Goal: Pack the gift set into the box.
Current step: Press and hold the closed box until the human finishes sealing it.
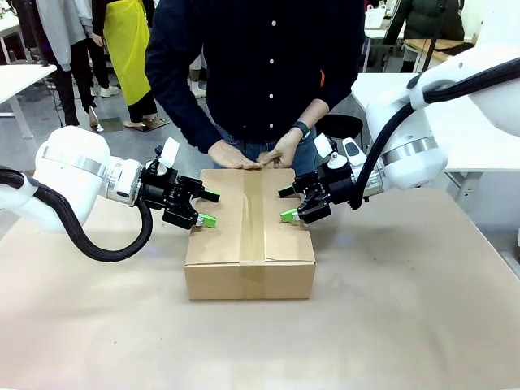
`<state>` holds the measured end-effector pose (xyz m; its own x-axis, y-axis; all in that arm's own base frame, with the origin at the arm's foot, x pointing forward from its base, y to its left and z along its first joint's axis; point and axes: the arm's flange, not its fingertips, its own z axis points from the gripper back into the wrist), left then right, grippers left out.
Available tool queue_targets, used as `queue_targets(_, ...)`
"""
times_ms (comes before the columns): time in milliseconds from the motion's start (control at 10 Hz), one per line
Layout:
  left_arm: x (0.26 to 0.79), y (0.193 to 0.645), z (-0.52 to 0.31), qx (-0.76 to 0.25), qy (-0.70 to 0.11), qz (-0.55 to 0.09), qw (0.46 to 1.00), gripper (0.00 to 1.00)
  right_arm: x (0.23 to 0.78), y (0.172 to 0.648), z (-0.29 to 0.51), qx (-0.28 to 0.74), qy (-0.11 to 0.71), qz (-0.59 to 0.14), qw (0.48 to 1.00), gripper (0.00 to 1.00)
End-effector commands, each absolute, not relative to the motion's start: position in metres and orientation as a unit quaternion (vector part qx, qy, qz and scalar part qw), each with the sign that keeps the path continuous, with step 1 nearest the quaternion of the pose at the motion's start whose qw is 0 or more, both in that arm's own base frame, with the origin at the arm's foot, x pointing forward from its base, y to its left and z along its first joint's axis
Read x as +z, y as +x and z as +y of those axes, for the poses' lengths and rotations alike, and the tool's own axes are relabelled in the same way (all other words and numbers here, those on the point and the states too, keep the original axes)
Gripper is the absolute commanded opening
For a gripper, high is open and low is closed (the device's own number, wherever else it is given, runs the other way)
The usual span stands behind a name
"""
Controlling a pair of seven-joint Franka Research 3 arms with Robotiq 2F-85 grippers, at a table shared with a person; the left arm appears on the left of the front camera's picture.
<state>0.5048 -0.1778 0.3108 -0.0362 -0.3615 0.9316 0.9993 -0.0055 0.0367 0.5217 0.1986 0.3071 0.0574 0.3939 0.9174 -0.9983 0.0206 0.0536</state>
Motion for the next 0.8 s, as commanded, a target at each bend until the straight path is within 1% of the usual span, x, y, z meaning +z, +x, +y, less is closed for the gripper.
queue_targets(0,0.310,0.504,-0.178,-0.595,-0.388,-0.410,0.572,1.00,0.306,0.521,0.199,0.574,0.398,-0.376,0.609,1.00)
queue_targets(400,0.310,0.504,-0.178,-0.595,-0.388,-0.410,0.572,1.00,0.307,0.522,0.199,0.574,0.401,-0.377,0.607,1.00)
queue_targets(500,0.311,0.505,-0.178,-0.592,-0.390,-0.409,0.574,1.00,0.338,0.508,0.197,0.592,0.390,-0.392,0.586,1.00)
queue_targets(600,0.354,0.476,-0.159,-0.625,-0.379,-0.439,0.522,1.00,0.372,0.487,0.186,0.599,0.392,-0.422,0.557,1.00)
queue_targets(700,0.386,0.450,-0.130,-0.632,-0.356,-0.489,0.485,1.00,0.399,0.467,0.162,0.594,0.390,-0.467,0.527,1.00)
